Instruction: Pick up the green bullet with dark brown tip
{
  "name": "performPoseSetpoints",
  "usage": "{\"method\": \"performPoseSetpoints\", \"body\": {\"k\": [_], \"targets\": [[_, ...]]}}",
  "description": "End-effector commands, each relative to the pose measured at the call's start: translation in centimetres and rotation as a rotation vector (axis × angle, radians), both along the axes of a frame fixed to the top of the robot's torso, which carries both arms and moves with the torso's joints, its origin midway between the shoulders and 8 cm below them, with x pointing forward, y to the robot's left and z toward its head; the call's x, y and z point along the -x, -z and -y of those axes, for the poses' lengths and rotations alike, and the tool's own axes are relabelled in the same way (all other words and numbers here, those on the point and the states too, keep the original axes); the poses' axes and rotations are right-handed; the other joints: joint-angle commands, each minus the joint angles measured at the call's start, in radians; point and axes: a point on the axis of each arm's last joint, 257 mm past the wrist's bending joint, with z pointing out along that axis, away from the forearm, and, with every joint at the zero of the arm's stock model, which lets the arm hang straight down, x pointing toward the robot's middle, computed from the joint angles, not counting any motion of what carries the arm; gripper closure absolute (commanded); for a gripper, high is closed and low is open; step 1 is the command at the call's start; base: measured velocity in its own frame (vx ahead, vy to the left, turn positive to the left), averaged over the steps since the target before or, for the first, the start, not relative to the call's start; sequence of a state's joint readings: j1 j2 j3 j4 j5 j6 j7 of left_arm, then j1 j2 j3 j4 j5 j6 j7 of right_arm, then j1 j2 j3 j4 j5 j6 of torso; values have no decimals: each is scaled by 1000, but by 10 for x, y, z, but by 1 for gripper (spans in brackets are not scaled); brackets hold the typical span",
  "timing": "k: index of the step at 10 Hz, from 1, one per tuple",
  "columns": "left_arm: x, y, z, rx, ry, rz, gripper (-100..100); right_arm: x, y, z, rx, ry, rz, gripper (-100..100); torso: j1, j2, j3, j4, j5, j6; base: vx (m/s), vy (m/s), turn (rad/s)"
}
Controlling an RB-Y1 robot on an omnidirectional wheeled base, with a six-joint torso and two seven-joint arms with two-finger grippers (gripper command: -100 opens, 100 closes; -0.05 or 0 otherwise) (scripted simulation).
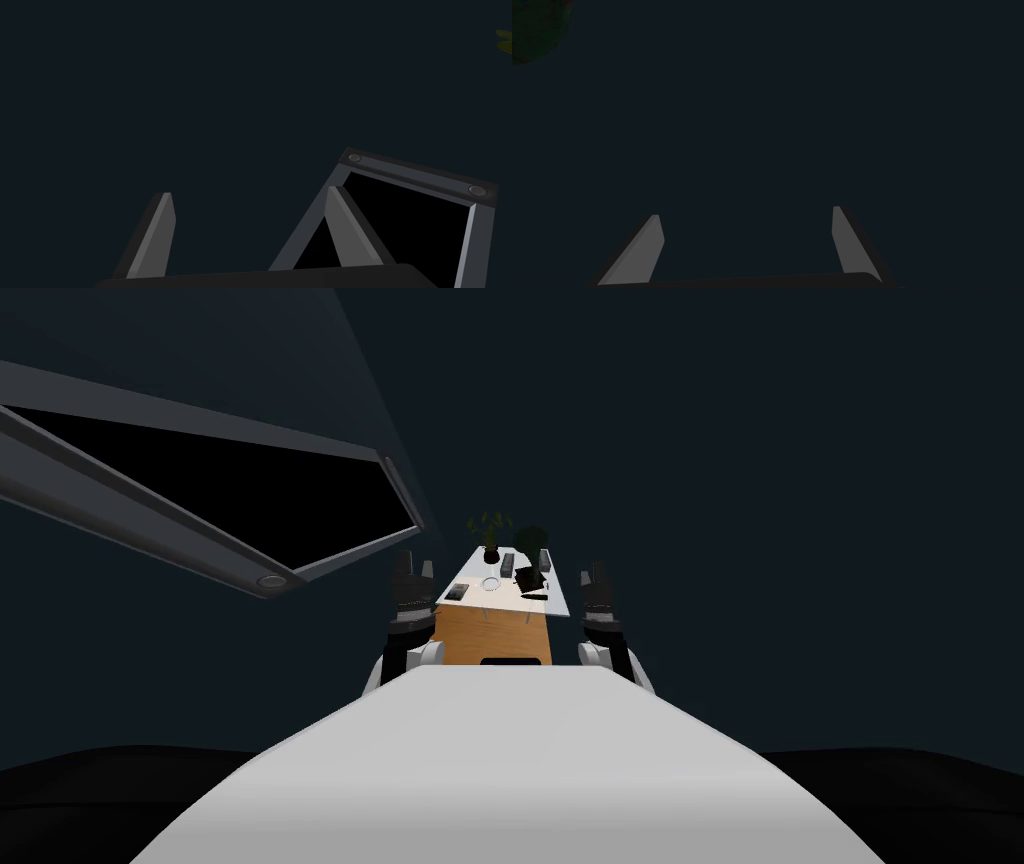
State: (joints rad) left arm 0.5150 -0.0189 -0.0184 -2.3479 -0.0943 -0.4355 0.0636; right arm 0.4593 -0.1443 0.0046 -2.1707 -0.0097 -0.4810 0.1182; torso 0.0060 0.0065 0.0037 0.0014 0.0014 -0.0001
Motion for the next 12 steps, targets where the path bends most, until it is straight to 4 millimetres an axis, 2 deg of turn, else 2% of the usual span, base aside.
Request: {"method": "performPoseSetpoints", "body": {"k": [1,2,4,5,6,7,8,9,10,11,12], "targets": [[0,0,0,0,0,0,0,-9,21,-14,78,-23,-42,-100,0,0,0,0,0,0,-99,99,8],[0,0,0,0,0,0,0,-10,23,-14,77,-22,-47,-100,1,0,0,0,0,0,-65,76,1],[0,0,0,0,0,0,0,-19,54,-28,191,-50,-109,-100,-1,-3,-2,-1,0,0,-59,91,28],[0,0,0,0,0,0,0,-20,58,-27,191,-49,-117,-100,1,-2,-1,0,0,0,-54,81,7],[0,0,0,0,0,0,0,-24,75,-34,256,-64,-146,-100,-1,-3,-2,-1,0,0,-41,65,38],[0,0,0,0,0,0,0,-25,79,-33,255,-62,-156,-100,-1,-4,-2,-1,0,0,-29,49,17],[0,0,0,0,0,0,0,-28,102,-38,325,-77,-195,-100,-3,-4,-2,-1,0,0,-31,69,56],[0,0,0,0,0,0,0,-28,103,-38,325,-76,-199,-100,-2,-5,-3,-1,0,0,-30,64,19],[0,0,0,0,0,0,0,-30,123,-43,399,-92,-230,-100,-2,-5,-3,-1,0,0,-28,76,54],[0,0,0,0,0,0,0,-31,130,-41,400,-90,-244,-100,-1,-5,-3,-1,0,0,-30,70,33],[0,0,0,0,0,0,0,-32,150,-45,478,-107,-276,-100,-2,-5,-3,-1,0,0,-38,91,68]]}}
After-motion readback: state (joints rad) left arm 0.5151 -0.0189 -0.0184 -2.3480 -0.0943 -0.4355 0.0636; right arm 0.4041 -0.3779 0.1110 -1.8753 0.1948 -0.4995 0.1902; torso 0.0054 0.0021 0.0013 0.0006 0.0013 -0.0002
